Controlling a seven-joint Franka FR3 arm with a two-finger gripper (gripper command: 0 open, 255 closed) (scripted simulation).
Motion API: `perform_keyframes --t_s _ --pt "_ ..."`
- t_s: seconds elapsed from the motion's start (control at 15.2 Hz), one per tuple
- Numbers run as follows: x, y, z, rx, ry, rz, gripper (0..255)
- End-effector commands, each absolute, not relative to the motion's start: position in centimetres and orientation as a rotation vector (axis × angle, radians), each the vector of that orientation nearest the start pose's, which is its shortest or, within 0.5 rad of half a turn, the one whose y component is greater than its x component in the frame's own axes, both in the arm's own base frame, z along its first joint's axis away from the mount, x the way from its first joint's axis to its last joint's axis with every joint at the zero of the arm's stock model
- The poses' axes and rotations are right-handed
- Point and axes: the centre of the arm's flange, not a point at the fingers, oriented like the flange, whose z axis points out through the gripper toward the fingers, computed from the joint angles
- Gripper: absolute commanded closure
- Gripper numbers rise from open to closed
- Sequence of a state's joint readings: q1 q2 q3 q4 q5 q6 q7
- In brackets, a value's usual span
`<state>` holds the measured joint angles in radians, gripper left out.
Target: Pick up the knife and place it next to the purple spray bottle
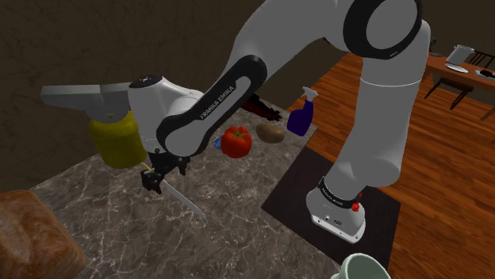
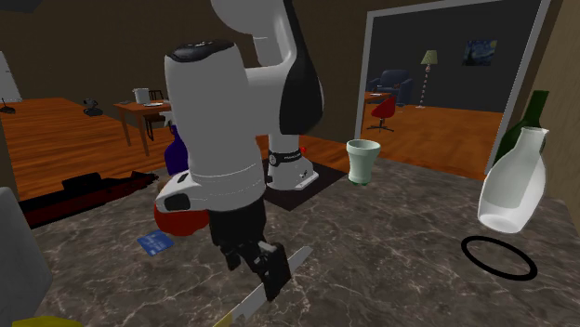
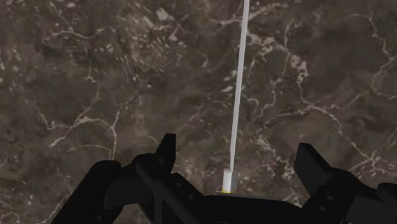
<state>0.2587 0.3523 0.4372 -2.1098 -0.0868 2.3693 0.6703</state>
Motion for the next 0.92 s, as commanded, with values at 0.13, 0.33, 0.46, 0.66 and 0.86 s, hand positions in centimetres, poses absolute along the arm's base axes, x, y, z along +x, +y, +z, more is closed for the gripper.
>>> perform_keyframes --t_s 0.13,0.33,0.46,0.66,0.86 --pt "44.0 36.8 23.6 -3.102 -0.109 0.157 0" --pt "43.8 36.9 21.7 -3.102 -0.109 0.157 0" --pt "43.8 36.9 21.7 -3.102 -0.109 0.157 0" --pt "43.8 36.9 21.7 -3.102 -0.109 0.157 0" --pt "43.8 36.9 21.7 -3.102 -0.109 0.157 0"
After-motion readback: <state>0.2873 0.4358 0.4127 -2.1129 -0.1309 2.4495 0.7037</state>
